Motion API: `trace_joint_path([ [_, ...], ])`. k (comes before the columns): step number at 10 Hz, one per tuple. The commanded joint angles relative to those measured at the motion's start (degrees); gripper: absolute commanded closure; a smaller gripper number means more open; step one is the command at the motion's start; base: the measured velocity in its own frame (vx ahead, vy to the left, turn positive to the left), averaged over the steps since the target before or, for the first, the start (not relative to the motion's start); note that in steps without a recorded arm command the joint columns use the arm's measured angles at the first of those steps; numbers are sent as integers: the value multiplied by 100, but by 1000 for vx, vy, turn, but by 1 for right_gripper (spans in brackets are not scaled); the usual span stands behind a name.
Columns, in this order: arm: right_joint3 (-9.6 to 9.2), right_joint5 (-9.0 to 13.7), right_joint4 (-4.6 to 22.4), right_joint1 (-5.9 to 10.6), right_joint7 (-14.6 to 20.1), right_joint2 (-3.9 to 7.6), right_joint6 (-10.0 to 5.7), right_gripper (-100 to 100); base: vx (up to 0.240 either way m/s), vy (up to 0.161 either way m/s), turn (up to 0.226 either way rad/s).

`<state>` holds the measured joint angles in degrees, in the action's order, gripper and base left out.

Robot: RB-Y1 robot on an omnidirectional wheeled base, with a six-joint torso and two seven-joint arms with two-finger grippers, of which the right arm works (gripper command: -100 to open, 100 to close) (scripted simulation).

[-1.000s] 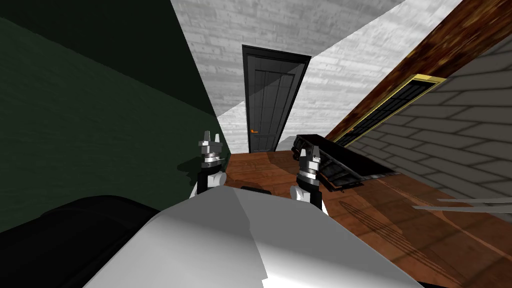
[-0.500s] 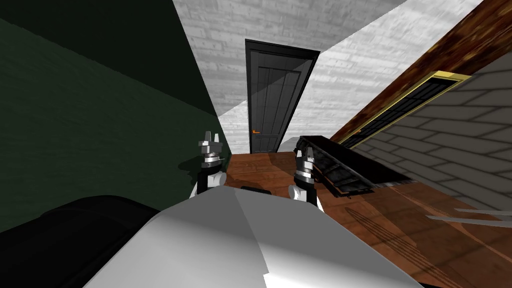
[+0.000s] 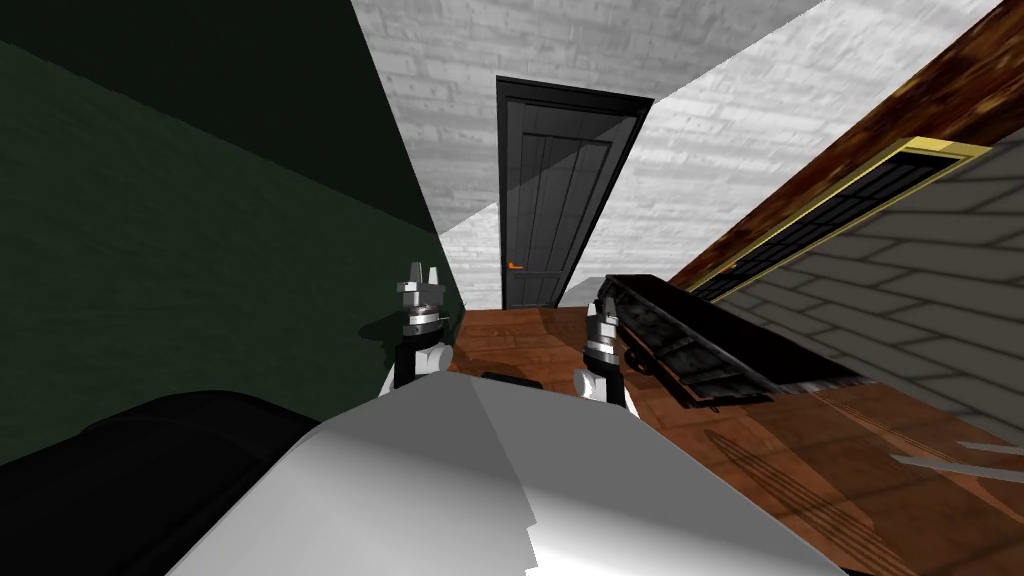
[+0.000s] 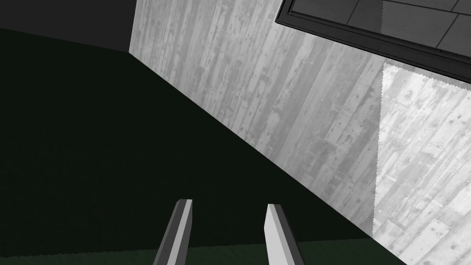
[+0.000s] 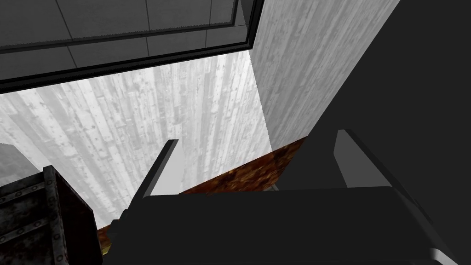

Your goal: Pull the door open

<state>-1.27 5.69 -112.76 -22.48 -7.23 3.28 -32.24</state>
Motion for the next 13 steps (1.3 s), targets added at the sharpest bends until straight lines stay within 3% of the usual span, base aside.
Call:
trace_joint_path([
  [1, 0, 27, 231, 104, 34, 41, -38, -100, 91, 39, 56],
  [13, -89, 217, 2031, 805, 275, 300, -395, -100, 103, 49, 55],
])
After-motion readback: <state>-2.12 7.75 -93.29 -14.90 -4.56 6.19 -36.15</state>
